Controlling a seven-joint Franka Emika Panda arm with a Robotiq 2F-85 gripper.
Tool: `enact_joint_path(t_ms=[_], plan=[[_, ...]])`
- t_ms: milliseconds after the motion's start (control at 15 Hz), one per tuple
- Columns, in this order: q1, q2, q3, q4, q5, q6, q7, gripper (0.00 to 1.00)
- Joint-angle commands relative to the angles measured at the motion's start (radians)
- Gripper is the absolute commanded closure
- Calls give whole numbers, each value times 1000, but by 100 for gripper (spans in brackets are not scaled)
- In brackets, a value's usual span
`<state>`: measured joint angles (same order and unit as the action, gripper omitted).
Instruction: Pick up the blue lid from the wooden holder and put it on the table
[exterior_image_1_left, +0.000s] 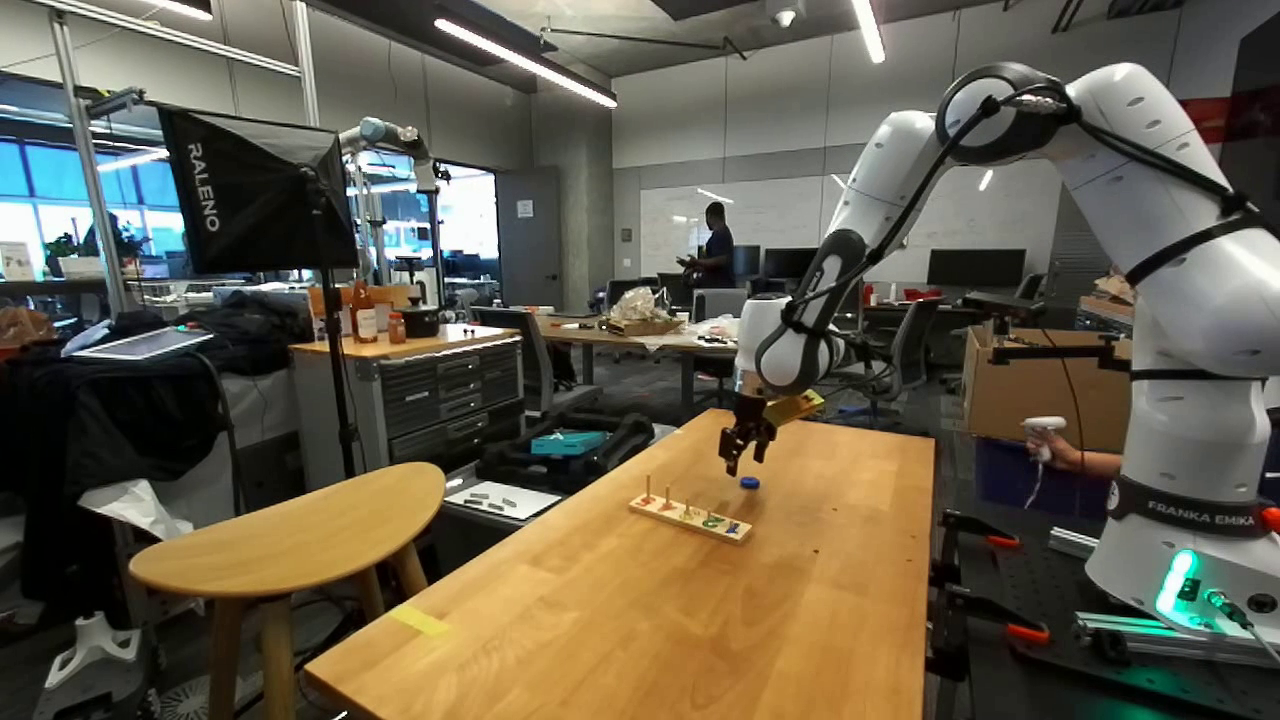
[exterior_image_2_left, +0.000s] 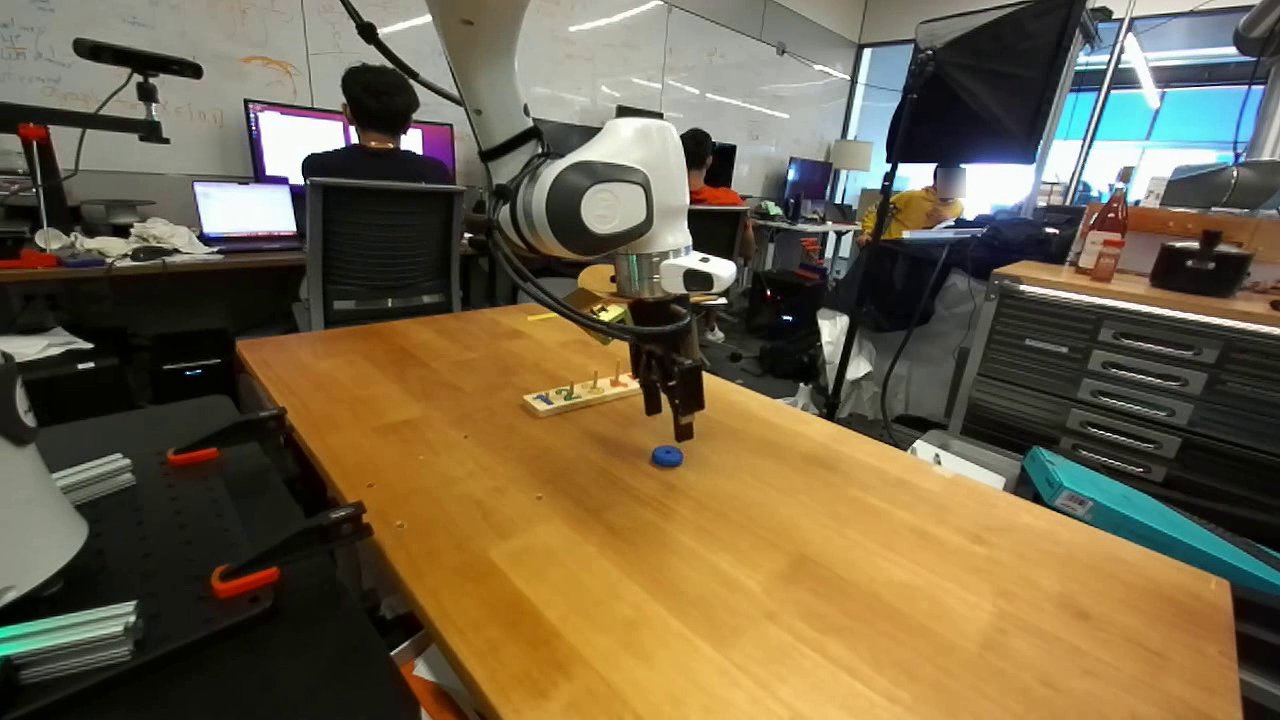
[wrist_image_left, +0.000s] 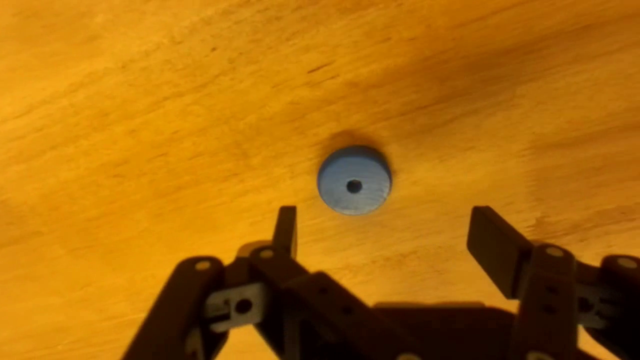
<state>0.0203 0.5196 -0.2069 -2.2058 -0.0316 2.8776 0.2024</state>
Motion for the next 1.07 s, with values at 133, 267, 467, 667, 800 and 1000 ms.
enact_joint_path(t_ms=[133,267,467,667,800,1000], plan=[[2,-247,121,-59,61,-227,-25,0],[3,-337,170,-64,91,-336,-37,0],[16,-479,227,-66,143,-497,-48,0],[36,-622,259,-61,190,-684,-35,0],[32,-554,258,-27,158,-646,-16,0],[35,-615,263,-48,163,-680,-17,0]])
